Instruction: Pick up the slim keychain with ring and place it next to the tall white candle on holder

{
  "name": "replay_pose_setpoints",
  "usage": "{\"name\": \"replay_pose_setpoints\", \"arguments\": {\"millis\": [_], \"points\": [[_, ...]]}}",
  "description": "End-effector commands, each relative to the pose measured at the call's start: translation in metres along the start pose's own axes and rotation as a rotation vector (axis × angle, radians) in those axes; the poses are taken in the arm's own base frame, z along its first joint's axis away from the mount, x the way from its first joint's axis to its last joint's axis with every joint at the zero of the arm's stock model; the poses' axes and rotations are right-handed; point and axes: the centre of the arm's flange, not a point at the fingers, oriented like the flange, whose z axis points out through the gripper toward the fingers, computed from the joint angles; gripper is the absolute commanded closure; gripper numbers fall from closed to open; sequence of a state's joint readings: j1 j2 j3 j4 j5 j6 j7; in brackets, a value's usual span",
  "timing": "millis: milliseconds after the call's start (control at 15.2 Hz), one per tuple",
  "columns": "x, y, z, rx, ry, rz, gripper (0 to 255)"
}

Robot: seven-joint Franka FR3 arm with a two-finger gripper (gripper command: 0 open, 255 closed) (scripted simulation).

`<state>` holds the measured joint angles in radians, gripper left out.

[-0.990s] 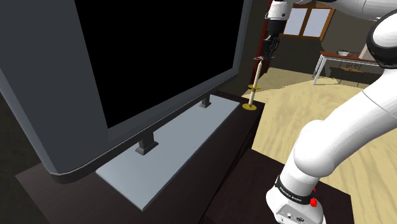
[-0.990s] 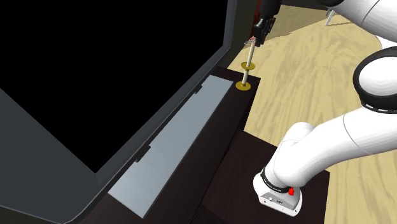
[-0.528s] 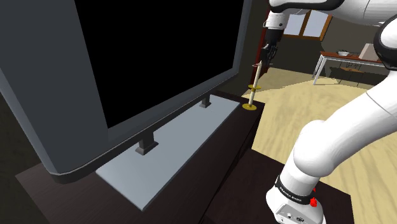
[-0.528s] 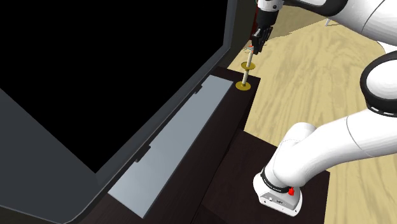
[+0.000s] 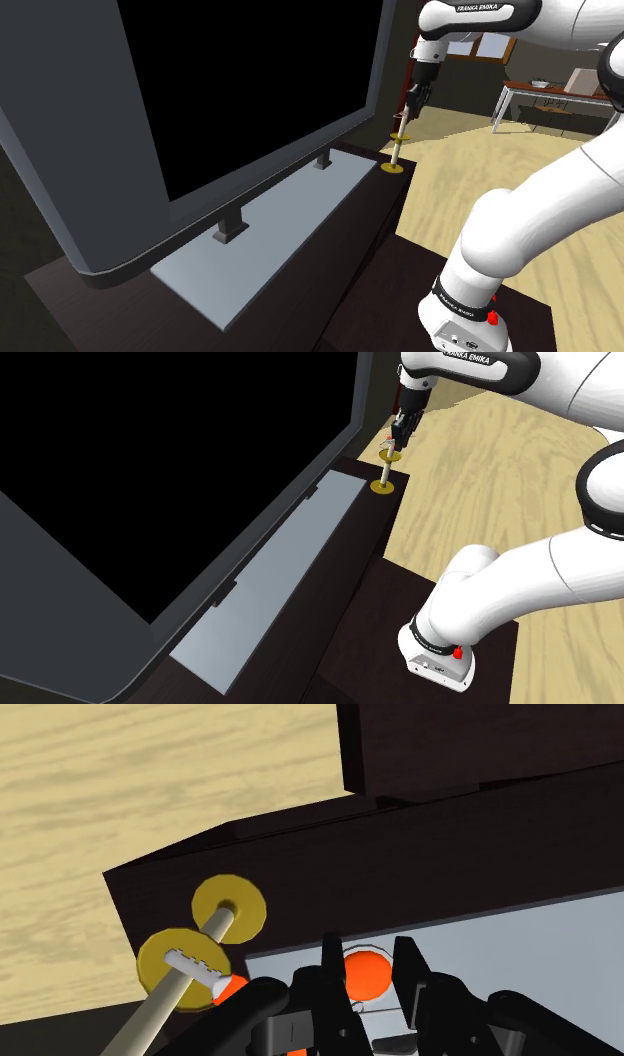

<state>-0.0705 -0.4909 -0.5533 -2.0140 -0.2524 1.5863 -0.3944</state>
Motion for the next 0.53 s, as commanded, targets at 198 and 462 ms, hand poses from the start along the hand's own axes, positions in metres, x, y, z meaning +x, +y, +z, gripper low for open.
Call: {"name": "replay_pose_setpoints", "arguments": {"millis": [198,462], "points": [[0.0,0.001,0.026,0.0,0.0,0.0,255],[0.0,0.001,0.047,0.0,0.0,0.0,255]]}}
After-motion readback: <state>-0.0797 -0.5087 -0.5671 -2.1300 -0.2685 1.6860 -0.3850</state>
